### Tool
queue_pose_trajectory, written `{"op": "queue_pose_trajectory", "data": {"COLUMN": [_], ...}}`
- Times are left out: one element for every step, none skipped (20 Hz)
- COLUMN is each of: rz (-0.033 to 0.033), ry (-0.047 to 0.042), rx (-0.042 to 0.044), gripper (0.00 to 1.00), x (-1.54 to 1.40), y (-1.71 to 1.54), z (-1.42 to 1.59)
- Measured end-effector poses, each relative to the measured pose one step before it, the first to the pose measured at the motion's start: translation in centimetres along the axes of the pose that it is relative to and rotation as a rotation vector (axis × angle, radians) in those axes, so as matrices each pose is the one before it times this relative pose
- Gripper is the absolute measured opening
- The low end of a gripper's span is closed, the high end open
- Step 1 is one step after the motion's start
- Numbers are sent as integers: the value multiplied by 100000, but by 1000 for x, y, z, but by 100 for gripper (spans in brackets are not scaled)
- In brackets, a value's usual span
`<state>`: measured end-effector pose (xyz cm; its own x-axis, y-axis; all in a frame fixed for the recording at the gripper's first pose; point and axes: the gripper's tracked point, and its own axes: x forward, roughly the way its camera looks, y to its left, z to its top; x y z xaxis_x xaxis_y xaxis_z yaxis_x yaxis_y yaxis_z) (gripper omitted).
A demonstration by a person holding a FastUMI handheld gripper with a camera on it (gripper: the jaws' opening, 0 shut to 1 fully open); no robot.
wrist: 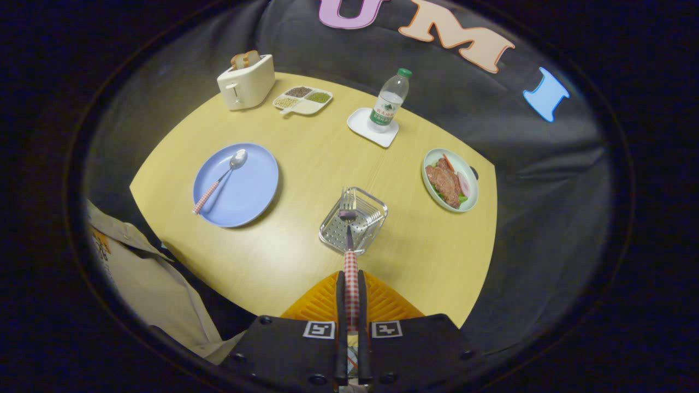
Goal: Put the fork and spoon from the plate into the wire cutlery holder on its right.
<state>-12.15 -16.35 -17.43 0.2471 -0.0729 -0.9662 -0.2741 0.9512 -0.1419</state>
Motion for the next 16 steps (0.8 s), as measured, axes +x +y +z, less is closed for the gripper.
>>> {"op": "queue_pose_trajectory", "data": {"rz": [-765,274,395,477,951,1219,822,389,156,148,101,348,559,816,811,385], "ry": [403,1511,927,1367,1466,2093,1496,1295,1452,1778,1613,1583,1205,867,1510,1351], "rx": [-306,-950,-939,-1059,-1229,-1441,-1244,-1579,-1153,-1001,-1171,-904,-543,-291,-343,-380], "gripper": [10,10,10,10,10,10,10,10,10,11,11,11,11,10,10,10], "x": [308,372,347,437,372,553,348,423,325,390,397,304,374,260,322,369], "y": [-566,-434,-130,-41,28,61,34,-8,-41,-19,-36,37,138,142,169,98], "z": [122,18,-88,-52,54,-116,129,179,-40,-128,101,133,86,265,75,119]}}
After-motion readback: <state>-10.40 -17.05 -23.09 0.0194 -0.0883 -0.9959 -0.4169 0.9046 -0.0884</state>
